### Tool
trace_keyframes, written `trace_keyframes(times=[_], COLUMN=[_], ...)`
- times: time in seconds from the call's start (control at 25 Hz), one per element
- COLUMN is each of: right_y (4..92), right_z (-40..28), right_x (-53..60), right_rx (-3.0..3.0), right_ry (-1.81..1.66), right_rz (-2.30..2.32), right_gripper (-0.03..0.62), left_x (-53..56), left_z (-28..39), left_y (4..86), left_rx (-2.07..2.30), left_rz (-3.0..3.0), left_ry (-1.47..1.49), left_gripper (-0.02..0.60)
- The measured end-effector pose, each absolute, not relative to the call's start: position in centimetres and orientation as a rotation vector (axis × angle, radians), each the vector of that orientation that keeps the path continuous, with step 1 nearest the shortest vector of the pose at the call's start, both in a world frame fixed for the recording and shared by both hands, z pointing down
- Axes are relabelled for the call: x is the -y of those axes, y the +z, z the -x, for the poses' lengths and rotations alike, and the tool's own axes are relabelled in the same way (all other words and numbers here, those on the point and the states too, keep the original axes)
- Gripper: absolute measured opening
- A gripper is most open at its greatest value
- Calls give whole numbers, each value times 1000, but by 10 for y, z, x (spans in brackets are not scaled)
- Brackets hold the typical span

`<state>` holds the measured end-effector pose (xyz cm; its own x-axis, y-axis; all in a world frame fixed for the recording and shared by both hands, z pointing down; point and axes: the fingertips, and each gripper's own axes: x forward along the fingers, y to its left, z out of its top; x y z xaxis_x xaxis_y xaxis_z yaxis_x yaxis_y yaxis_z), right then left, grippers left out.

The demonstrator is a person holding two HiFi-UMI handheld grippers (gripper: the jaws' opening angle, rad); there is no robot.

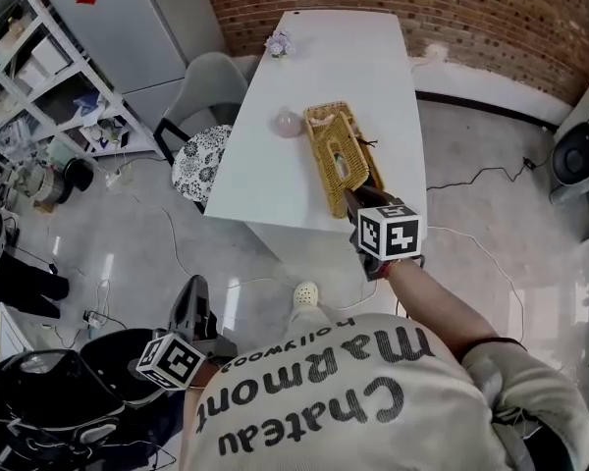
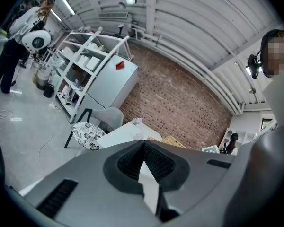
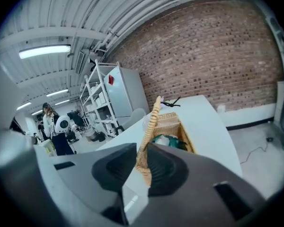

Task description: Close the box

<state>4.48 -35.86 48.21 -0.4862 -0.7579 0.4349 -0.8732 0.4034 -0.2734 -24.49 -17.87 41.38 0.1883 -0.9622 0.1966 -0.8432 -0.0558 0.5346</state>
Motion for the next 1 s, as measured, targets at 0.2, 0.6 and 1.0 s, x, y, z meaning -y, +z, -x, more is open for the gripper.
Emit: trace_keyframes(times=[0.2, 0.6, 1.0], right_y=[487, 492, 500], right_z=[-55, -65, -69], right_x=[361, 361, 359], right_rx=[2402, 2349, 2301], right_ry=[720, 695, 725], right_rz=[-1466, -1516, -1566], right_gripper=[92, 124, 147], left_x=[183, 172, 154], left_z=[244, 246, 260], left_y=[414, 422, 426], left_rx=[1673, 1693, 1731], left_rz=[-1942, -1898, -1852], left_ry=[-296, -295, -280], left_gripper=[2, 2, 2])
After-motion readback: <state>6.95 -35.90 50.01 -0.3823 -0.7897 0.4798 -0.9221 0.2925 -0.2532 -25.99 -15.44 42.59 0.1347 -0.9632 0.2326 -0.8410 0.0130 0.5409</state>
